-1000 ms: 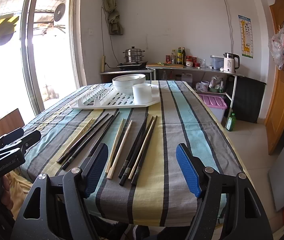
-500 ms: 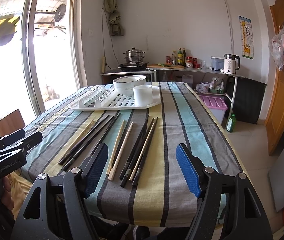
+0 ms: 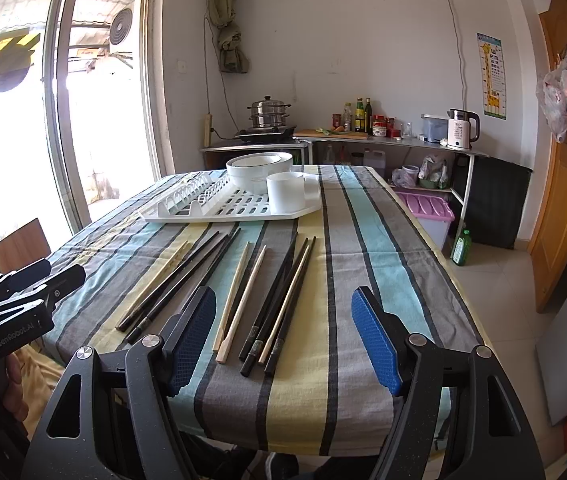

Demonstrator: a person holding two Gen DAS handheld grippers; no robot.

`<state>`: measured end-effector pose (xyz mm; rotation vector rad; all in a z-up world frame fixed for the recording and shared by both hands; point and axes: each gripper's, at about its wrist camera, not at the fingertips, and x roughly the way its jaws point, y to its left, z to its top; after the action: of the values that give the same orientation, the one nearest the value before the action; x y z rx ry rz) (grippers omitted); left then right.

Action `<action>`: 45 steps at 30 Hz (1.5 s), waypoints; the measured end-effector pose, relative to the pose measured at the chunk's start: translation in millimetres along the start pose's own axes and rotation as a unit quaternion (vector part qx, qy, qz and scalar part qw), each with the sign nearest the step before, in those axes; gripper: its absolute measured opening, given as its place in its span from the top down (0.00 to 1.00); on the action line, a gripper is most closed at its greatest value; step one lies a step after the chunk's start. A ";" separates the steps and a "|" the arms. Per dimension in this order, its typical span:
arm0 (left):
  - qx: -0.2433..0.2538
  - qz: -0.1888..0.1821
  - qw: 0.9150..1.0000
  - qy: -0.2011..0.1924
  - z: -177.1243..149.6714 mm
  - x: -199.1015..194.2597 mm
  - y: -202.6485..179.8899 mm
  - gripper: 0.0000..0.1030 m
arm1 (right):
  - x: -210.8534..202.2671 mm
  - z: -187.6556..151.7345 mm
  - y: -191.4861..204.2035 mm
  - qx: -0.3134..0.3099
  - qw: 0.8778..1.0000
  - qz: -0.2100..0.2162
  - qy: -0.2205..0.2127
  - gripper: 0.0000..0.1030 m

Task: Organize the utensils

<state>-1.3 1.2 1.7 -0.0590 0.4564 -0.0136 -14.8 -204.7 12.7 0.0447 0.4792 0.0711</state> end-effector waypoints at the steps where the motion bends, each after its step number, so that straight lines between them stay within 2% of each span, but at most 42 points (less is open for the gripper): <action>1: 0.000 0.000 1.000 0.000 0.1 0.0 -0.1 0.25 | -0.4 0.4 -0.1 0.000 1.000 0.000 0.000 0.31; 32: 0.001 0.001 1.000 0.001 0.3 -0.2 -2.4 0.25 | -0.8 1.8 -0.7 0.001 1.000 0.002 0.000 0.31; 45: 0.011 -0.003 1.000 0.026 4.4 20.2 -0.6 0.25 | 16.9 4.5 -5.2 0.004 1.000 0.003 0.016 0.31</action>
<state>18.8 0.3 -3.3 -0.0392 0.5074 -0.0269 2.6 -208.7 8.6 0.0522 0.5104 0.0767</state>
